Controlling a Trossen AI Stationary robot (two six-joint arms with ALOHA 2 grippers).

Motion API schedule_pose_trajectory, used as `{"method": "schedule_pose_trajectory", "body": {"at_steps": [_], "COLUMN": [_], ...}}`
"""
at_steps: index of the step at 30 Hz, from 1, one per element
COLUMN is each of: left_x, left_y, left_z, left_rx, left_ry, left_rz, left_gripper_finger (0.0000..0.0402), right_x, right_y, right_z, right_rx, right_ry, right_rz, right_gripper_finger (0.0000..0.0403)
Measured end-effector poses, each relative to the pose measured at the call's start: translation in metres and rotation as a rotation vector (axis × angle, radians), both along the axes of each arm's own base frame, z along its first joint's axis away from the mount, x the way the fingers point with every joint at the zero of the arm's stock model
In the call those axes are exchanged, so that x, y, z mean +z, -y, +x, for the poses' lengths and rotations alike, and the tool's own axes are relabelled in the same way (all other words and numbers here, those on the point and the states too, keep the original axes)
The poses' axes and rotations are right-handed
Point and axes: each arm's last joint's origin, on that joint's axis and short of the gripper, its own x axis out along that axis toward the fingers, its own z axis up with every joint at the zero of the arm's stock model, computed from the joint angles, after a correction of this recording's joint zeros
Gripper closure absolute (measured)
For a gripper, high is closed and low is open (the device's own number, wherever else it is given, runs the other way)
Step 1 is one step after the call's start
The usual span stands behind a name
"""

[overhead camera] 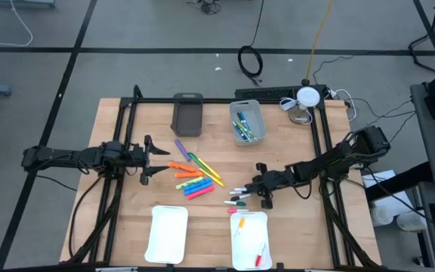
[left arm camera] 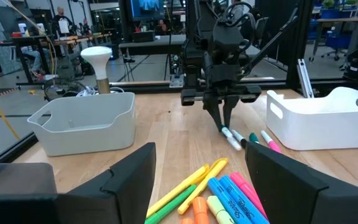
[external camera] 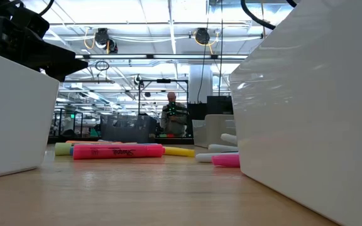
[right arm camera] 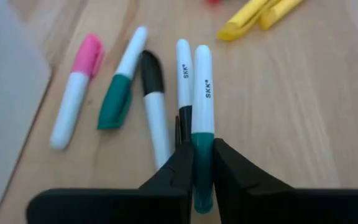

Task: Pick & Place Markers
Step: Put the top green highlighter pen into the right white bin

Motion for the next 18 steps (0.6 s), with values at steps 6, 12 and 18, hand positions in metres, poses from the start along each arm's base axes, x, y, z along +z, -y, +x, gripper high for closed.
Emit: {"method": "schedule_pose_trajectory", "body": {"at_steps": [6, 12, 18], "left_x": [0.0000, 0.0000, 0.0000], "left_y": [0.0000, 0.0000, 0.0000], "left_z": [0.0000, 0.0000, 0.0000], "left_rx": [0.000, 0.000, 0.000], "left_ry": [0.000, 0.000, 0.000], "left_rz": [0.000, 0.000, 0.000], "left_gripper_finger": [0.0151, 0.0151, 0.0151], "right_x": [0.0013, 0.0022, -0.0035], "right_y": [-0.0004, -0.0001, 0.0030], "right_z": [0.0013, 0.0005, -0.0059], "right_rx": [-0.005, -0.039, -0.118], "right_ry": [0.023, 0.017, -0.068], "right_rz": [0.008, 0.036, 0.008], "right_gripper_finger": [0.0377, 0.0379, 0.0379]}}
